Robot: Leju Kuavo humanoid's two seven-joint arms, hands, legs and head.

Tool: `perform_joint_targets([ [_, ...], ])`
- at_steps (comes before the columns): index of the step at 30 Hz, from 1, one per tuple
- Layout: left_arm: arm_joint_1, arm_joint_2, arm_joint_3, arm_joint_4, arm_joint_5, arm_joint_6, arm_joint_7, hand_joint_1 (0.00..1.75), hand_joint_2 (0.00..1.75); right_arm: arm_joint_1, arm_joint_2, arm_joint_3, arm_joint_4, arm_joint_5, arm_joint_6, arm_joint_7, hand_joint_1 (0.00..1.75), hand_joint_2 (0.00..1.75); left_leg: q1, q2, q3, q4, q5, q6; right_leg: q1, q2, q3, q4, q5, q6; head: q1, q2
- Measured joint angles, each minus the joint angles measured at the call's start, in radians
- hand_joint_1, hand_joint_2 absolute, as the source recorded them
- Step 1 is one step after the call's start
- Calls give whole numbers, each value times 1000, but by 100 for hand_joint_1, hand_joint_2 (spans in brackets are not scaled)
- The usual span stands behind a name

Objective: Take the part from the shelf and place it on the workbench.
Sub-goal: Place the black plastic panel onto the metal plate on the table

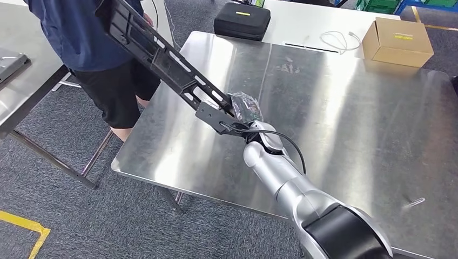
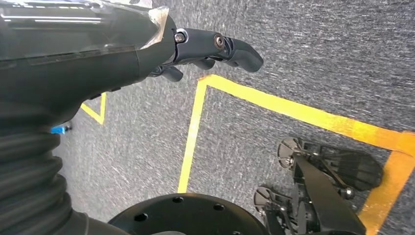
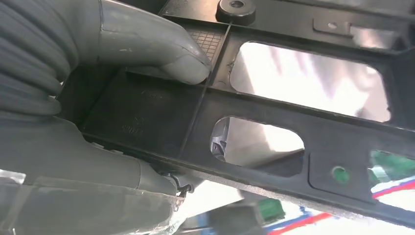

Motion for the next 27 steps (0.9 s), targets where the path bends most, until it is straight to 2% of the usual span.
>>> perform_joint_targets([
  [5,3,1,-10,2,-12,-1,2,0,175,-44,-48,17,46,78,-24,97,175,175,-1,-4,-1,-2,9,1,-5,-2,0,-5,3,4,-1,0],
  [16,3,1,-10,2,-12,-1,2,0,175,-45,-50,18,47,81,-24,99,175,175,-1,-5,-1,-2,9,1,-5,-2,0,-5,3,4,-1,0],
  [20,5,2,-12,3,-14,-1,3,0,175,-53,-72,25,56,104,-28,119,175,175,-1,-6,-1,-2,9,1,-6,-3,0,-5,3,4,-1,0],
  [21,6,2,-14,4,-16,-2,3,0,175,-60,-89,31,62,122,-30,131,175,175,-1,-6,-1,-2,10,1,-5,-3,1,-4,3,4,-1,0],
  [23,11,6,-22,5,-25,-10,2,0,175,-84,-167,52,86,187,-33,168,175,175,-1,-6,3,-2,12,2,-3,-3,9,-8,2,4,0,0],
  [27,16,16,-45,7,-44,-20,-28,0,175,-113,-397,82,133,277,-48,227,175,175,1,-5,10,-9,14,4,3,-3,17,-15,2,4,-1,0],
])
